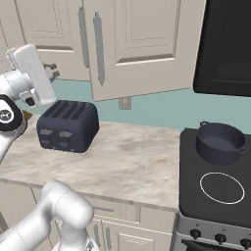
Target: Open the cabinet and move the ladle to the pot. Then close the cabinet.
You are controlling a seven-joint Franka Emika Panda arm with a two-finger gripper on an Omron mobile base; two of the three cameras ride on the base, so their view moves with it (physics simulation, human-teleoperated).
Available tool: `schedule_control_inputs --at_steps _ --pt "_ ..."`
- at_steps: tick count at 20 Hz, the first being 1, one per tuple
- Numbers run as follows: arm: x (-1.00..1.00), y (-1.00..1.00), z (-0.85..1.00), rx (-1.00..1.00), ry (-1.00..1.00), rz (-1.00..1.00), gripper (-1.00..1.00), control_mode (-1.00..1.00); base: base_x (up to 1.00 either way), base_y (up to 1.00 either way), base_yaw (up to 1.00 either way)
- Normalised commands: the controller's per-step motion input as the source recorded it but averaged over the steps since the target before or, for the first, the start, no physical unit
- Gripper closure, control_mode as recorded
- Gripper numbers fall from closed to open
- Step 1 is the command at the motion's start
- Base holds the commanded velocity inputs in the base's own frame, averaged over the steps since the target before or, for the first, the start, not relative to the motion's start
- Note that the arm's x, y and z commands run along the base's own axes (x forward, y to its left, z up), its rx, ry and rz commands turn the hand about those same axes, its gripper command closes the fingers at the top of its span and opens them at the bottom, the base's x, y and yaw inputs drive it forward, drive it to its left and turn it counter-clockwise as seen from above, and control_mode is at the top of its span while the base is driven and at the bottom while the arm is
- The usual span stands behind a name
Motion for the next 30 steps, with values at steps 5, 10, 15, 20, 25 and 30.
schedule_control_inputs --at_steps 5,10,15,20,25,30 --pt "0.48 -0.28 -0.09 0.15 -0.01 -0.07 -1.0 -1.0 0.0 0.0 0.0" --pt "0.41 -0.24 -0.28 0.17 -0.04 -0.04 -1.0 -1.0 0.0 0.0 0.0" --pt "0.59 -0.08 -0.32 0.17 -0.06 -0.01 -1.0 -1.0 0.0 0.0 0.0" --pt "0.52 -0.16 -0.3 0.17 -0.09 -0.01 -1.0 -1.0 0.0 0.0 0.0" --pt "0.46 -0.15 -0.3 0.14 -0.1 -0.01 -1.0 -1.0 0.0 0.0 0.0" --pt "0.49 0.0 -0.31 0.08 -0.13 0.0 -1.0 -1.0 0.0 0.0 0.0"
